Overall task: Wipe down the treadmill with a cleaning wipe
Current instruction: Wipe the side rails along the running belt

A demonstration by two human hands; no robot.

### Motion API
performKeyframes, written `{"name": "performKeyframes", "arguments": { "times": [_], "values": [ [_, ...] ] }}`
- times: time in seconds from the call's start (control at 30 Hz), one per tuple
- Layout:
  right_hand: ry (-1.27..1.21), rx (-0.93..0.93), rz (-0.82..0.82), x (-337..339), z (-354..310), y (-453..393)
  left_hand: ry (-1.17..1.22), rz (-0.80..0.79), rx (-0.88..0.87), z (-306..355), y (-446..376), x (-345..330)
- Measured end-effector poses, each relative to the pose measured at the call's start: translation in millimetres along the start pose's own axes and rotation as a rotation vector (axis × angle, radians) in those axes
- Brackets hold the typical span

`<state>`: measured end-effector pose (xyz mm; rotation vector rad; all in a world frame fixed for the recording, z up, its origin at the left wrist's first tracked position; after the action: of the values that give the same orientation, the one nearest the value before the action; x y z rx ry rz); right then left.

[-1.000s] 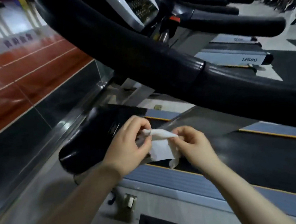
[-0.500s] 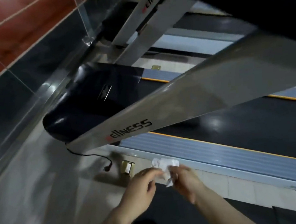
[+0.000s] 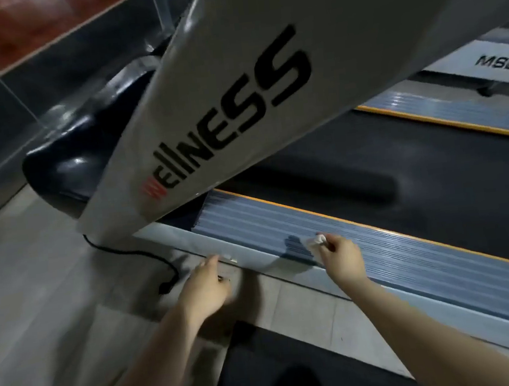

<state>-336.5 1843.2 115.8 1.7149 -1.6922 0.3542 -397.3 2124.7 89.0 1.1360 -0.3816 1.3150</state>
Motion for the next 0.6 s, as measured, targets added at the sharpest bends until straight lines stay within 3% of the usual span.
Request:
{"name": "performKeyframes", "arguments": {
  "times": [0.2, 0.27, 0.4, 0.53, 0.6],
  "values": [
    [0.277, 0.47, -0.152, -122, -44, -47, -0.049, 0.121, 0.064, -66, -73, -21],
    [0.286, 0.544, -0.202, -159, -57, -53, -0.059, 0.163, 0.042, -77, -87, -21],
    [0.518, 0.785, -0.159, -217, -60, -54, -0.047, 0.299, -0.012, -95, -113, -11],
    [0.838, 1.032, -0.5, -265, -47, -50, -0.074, 0.415, -0.066, -110, -133, -6],
    [0.896, 1.28, -0.533, -270, -53, -41, -0.115, 0.436, -0.102, -118, -135, -12]
  ]
}}
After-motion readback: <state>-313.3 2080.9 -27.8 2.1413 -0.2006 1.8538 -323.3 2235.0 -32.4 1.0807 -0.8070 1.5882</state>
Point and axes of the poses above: each hand's wrist, its own y-axis away from the middle knuckle, its own x-axis out of the back of the hand, z = x × y, the point moved 6 cm from there along -y, towards the middle knuckle, and after that the axes turned 2 degrees about -y, right-handed, at the moved point
